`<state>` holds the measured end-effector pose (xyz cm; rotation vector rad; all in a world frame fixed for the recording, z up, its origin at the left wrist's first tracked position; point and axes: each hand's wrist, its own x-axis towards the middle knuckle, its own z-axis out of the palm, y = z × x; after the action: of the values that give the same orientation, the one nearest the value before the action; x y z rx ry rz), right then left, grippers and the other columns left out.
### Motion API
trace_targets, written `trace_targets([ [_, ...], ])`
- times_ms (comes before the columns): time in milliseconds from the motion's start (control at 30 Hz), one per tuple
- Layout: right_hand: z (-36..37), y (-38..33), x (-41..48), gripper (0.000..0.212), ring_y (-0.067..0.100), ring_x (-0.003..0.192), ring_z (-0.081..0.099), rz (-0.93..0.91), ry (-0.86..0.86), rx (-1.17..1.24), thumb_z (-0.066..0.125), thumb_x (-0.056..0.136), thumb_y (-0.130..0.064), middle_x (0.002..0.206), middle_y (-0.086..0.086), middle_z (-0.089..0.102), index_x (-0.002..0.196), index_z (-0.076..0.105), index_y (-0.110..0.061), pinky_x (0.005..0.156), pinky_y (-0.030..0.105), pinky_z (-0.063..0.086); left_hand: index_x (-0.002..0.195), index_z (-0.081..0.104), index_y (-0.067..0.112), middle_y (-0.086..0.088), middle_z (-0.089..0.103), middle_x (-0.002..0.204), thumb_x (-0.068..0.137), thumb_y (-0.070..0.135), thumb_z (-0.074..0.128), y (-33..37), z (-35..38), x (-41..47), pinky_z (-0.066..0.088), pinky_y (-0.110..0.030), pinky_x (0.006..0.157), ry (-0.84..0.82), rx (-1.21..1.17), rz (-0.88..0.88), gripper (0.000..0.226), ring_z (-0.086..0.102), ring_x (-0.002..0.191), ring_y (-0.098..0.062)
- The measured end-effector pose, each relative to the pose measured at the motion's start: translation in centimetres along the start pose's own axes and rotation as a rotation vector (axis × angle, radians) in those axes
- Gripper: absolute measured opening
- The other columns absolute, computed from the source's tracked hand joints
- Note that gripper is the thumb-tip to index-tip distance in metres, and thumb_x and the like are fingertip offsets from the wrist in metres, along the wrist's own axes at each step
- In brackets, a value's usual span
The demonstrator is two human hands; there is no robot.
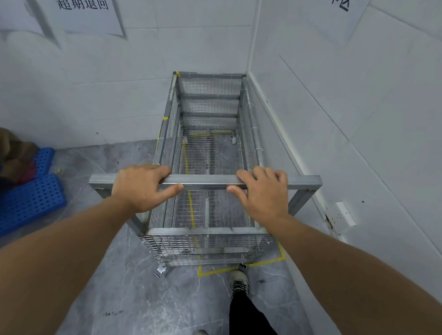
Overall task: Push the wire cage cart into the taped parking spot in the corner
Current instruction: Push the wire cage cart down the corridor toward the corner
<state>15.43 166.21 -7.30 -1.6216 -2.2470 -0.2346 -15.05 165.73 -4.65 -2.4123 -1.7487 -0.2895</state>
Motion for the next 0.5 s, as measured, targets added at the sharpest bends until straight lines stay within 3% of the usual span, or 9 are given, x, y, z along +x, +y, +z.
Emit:
trace_targets([
  [267, 0.07, -0.20, 0.04, 0.042, 0.023, 0.087, 0.051, -0.001, -0.008, -0.035, 0.035, 0.095, -0.068, 0.091, -0.002, 0.057, 0.102, 0.055, -0.032, 0.086, 0.043, 0.034, 0.080, 0.050, 0.029, 0.010, 0.053, 0.064, 0.081, 0.082, 0.017, -0.32, -0.14, 0.07, 0.035, -0.024, 0.050, -0.039, -0.021, -0.004, 0.063, 0.050, 0.058, -0.011],
  [500, 0.05, -0.04, 0.16, 0.044, 0.024, 0.085, 0.050, -0.013, -0.004, -0.058, 0.036, 0.095, -0.066, 0.091, 0.000, 0.057, 0.105, 0.058, -0.029, 0.084, 0.044, 0.034, 0.083, 0.049, 0.028, 0.012, 0.050, 0.066, 0.080, 0.083, 0.014, -0.35, -0.50, 0.51, 0.030, -0.025, 0.049, -0.087, -0.001, 0.004, 0.064, 0.050, 0.060, -0.012],
])
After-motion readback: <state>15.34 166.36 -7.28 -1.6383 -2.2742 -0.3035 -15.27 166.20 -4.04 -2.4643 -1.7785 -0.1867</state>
